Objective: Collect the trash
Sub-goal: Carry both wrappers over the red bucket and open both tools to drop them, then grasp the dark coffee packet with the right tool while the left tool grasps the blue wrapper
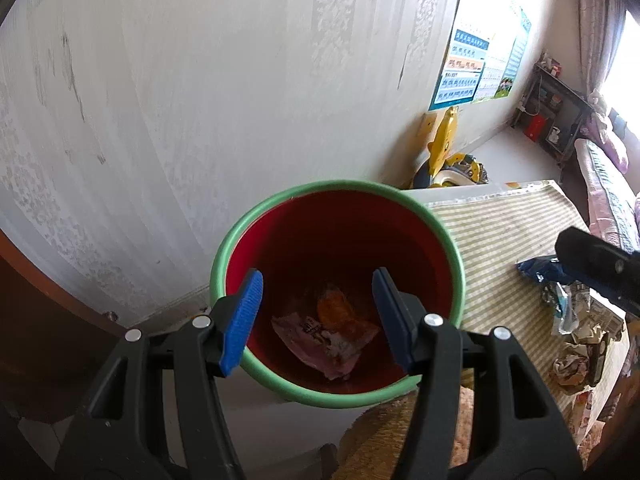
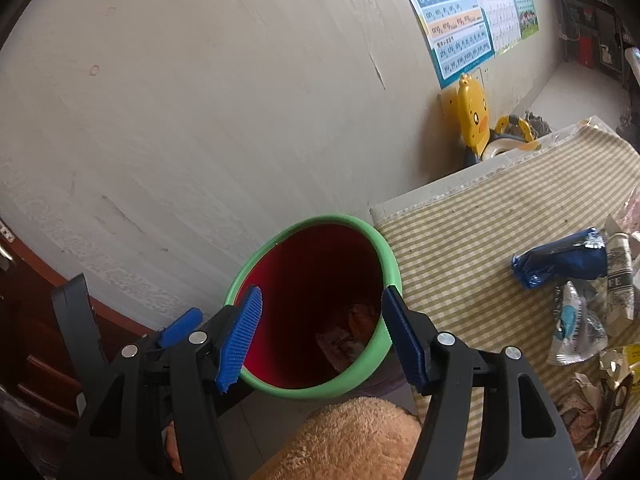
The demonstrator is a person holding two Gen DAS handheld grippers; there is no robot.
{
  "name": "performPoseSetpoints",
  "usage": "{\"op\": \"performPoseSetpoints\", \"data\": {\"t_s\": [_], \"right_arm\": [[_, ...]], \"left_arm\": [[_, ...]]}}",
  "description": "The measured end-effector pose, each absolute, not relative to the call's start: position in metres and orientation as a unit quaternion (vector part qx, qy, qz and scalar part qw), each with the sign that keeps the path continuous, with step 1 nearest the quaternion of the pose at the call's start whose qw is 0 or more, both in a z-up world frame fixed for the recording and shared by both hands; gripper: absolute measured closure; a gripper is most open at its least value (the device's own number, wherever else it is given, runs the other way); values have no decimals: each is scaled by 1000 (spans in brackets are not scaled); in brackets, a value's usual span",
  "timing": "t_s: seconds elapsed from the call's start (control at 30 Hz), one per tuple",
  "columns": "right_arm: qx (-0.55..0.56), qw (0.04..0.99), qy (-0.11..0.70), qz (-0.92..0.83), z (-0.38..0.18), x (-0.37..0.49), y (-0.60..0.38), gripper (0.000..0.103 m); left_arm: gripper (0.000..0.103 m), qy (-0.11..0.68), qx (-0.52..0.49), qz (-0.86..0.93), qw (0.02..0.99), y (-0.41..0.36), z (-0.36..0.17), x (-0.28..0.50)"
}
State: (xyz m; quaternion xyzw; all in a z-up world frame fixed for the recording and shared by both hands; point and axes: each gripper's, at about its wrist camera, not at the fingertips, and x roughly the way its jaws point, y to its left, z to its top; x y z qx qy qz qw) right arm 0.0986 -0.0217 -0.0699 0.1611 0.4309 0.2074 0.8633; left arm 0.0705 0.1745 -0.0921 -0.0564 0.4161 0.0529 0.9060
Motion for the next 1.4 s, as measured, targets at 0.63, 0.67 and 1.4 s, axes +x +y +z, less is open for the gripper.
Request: {"op": "performPoseSetpoints", "data": {"t_s": [0.63, 0.67, 1.4], "right_arm": [[129, 894, 427, 50, -92, 10, -149, 42], [127, 894, 428, 35, -95, 9, -159, 42], [194, 874, 444, 19, -140, -5, -225, 86]], "left_arm": [[42, 405, 7, -21, 914, 84, -71, 48], [41, 405, 11, -25, 914, 78, -71, 47], [41, 428, 64, -92, 897, -19, -87, 58]]}}
